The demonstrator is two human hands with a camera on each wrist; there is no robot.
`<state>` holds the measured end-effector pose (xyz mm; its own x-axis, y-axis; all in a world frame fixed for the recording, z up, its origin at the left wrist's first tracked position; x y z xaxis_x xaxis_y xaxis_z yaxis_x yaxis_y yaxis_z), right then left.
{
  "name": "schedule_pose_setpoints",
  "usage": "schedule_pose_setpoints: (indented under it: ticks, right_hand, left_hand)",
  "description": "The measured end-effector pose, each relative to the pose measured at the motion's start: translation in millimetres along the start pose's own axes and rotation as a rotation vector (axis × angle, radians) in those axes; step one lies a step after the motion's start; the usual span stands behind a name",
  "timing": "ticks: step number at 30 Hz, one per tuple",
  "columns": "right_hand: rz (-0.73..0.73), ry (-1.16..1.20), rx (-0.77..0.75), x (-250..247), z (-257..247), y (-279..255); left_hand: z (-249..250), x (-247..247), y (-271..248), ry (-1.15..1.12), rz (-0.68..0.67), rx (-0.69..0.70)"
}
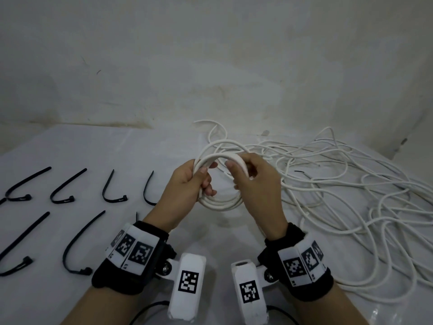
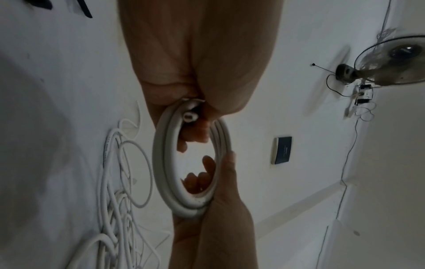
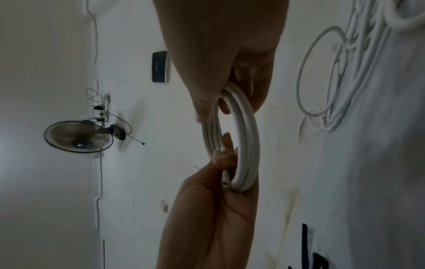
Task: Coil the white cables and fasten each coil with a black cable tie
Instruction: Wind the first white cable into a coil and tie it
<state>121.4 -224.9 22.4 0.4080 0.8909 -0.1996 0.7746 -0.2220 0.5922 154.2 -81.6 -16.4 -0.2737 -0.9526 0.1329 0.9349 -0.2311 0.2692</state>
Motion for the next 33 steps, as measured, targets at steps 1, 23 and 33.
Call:
schedule_pose_setpoints:
  ticks: [1,23,33]
  right_hand:
    - [0.029,-0.07,-0.072,-4.9,-6.6,0.1]
    - [-0.039,0.047,-0.12,-12.1,-6.3,8.4]
    - [-0.037,-0.151,-0.093,-10.1,2.9,8.7]
  left_hand:
    - [0.6,0.1,0.0,-0.005,0.008,0.006]
    - [-0.7,17.6,-9.1,-0.214,-0.06,-0.176]
    - [-2.7,15.2,-7.2,-0.308,-0.029,-0.158]
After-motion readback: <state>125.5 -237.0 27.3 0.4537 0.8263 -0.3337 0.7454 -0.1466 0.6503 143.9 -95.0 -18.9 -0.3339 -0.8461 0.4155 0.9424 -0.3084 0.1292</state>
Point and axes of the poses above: each hand's wrist, its own y-axis towards the middle knuckle, its own x-axis out of the palm, z = x × y, the point moved 9 cm from there along y, towards the middle knuckle
